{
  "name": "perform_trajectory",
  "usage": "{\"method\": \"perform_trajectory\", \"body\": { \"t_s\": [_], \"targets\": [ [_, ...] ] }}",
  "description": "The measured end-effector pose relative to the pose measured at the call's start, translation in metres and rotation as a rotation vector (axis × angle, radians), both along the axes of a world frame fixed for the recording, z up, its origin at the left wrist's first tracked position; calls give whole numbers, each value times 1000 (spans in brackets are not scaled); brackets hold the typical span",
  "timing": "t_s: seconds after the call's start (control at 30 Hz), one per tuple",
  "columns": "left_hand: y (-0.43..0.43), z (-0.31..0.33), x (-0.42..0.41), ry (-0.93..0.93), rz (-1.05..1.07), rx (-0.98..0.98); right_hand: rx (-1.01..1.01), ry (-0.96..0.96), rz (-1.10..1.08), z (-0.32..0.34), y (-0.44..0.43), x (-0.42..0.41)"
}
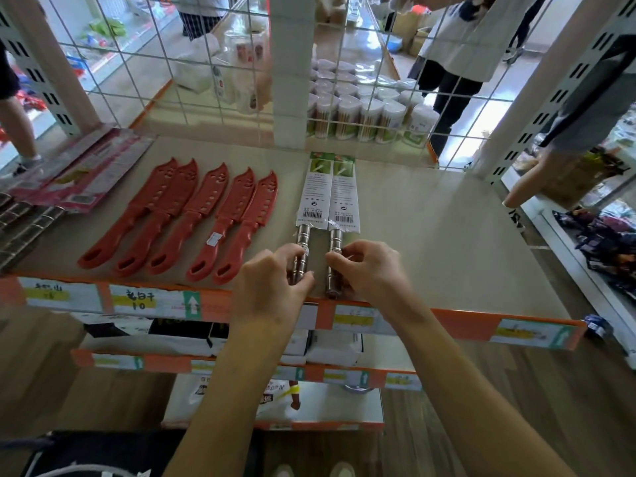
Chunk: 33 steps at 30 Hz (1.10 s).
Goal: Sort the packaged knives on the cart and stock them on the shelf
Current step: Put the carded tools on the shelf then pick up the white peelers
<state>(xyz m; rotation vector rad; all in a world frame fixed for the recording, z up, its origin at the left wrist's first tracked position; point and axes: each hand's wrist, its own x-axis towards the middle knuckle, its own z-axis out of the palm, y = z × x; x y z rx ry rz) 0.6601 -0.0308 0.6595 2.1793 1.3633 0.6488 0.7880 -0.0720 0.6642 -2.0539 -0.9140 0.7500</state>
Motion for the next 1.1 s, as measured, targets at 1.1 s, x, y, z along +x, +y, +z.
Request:
{"method": "perform_trajectory", "body": {
  "t_s": [1.1],
  "targets": [
    [1,9,-26,124,-156,38,-95,-442,35,4,-37,-24]
  ]
}}
